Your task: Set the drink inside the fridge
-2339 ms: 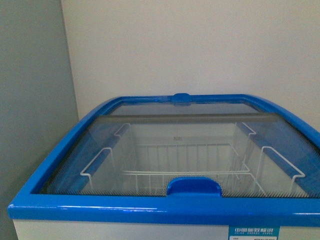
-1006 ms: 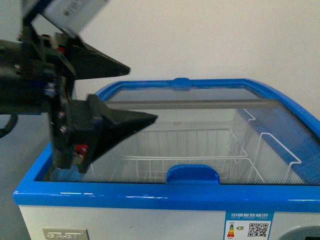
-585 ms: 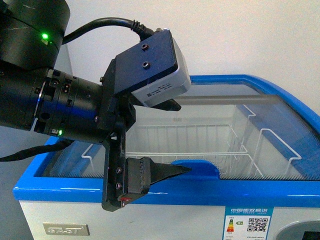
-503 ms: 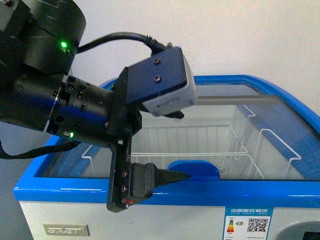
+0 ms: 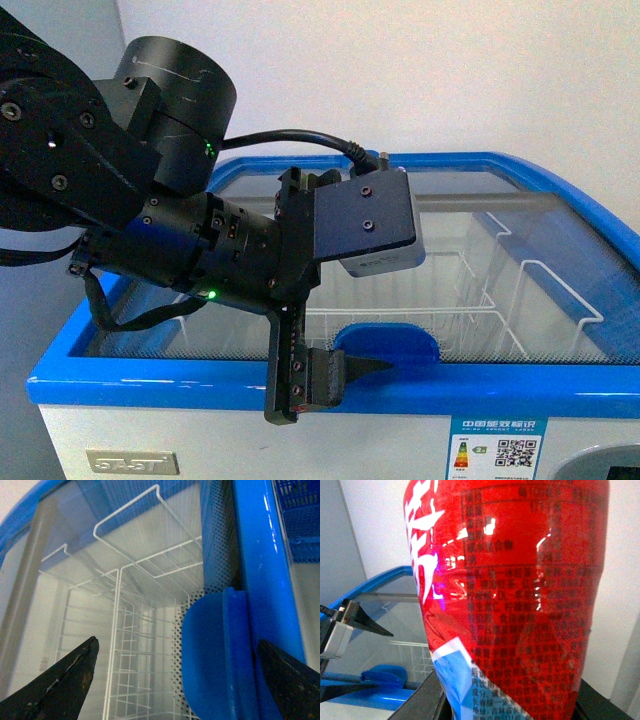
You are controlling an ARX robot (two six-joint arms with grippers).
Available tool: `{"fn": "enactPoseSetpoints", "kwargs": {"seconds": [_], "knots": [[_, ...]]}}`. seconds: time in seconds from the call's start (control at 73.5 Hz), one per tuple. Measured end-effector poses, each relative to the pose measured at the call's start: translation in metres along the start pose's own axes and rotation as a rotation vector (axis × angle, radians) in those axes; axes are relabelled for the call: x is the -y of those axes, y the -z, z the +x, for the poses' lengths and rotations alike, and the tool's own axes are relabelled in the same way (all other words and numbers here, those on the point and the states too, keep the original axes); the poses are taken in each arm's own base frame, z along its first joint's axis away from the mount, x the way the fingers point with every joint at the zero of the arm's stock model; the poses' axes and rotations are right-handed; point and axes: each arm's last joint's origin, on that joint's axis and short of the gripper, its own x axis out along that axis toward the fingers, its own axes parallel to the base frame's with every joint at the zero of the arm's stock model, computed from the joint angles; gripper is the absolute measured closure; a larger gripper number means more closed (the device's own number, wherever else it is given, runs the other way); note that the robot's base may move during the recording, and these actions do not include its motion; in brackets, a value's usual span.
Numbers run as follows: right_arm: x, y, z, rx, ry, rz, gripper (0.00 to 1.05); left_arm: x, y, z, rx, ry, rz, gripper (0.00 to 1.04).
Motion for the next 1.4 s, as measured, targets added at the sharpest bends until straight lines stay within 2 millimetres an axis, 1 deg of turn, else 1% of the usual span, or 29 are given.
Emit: {"fn": "enactPoseSetpoints", "kwargs": {"seconds": [0.041,0.095,0.204,0.313,0.422,0.585,0.802,0.911,0.979,1.088,1.21,1.238,1.292,1.306,1.346,1.36,1.401], "knots": [[0.000,0.000,0.000,0.000,0.000,0.000,0.67,-0.004,0.001,0.003,-0.003,-0.022,0.013,0.08],[0.000,0.000,0.000,0.000,0.000,0.000,0.67,-0.005,0.004,0.007,0.009,-0.030,0.016,0.08],[0.000,0.000,0.000,0.000,0.000,0.000,0.67,-0.009,0.006,0.020,0.047,-0.071,0.032,0.08],[0.000,0.000,0.000,0.000,-0.002,0.000,0.67,-0.020,0.006,0.026,0.035,-0.106,0.050,0.08],[0.000,0.000,0.000,0.000,0.003,0.000,0.67,-0.036,0.008,0.034,0.003,-0.172,0.080,0.08],[0.000,0.000,0.000,0.000,-0.002,0.000,0.67,-0.065,0.015,0.045,-0.073,-0.301,0.130,0.08],[0.000,0.000,0.000,0.000,-0.002,0.000,0.67,-0.098,0.024,0.060,-0.162,-0.392,0.191,0.08],[0.000,0.000,0.000,0.000,-0.001,0.000,0.67,-0.116,0.027,0.067,-0.225,-0.481,0.227,0.08],[0.000,0.000,0.000,0.000,0.000,0.000,0.67,-0.125,0.026,0.068,-0.250,-0.547,0.238,0.08],[0.000,0.000,0.000,0.000,-0.001,0.000,0.67,-0.132,0.022,0.061,-0.254,-0.610,0.216,0.08],[0.000,0.000,0.000,0.000,-0.001,0.000,0.67,-0.132,0.012,0.043,-0.200,-0.634,0.035,0.08],[0.000,0.000,0.000,0.000,-0.002,0.000,0.67,-0.130,0.007,0.034,-0.169,-0.636,-0.056,0.08],[0.000,0.000,0.000,0.000,-0.001,0.000,0.67,-0.127,-0.001,0.020,-0.119,-0.634,-0.165,0.08],[0.000,0.000,0.000,0.000,-0.001,0.000,0.67,-0.126,-0.005,0.013,-0.098,-0.637,-0.218,0.08],[0.000,0.000,0.000,0.000,-0.001,0.000,0.67,-0.124,-0.010,0.002,-0.064,-0.648,-0.310,0.08],[0.000,0.000,0.000,0.000,-0.001,0.000,0.67,-0.123,-0.014,-0.006,-0.041,-0.657,-0.361,0.08],[0.000,0.000,0.000,0.000,-0.001,0.000,0.67,-0.121,-0.019,-0.019,-0.007,-0.669,-0.424,0.08]]}}
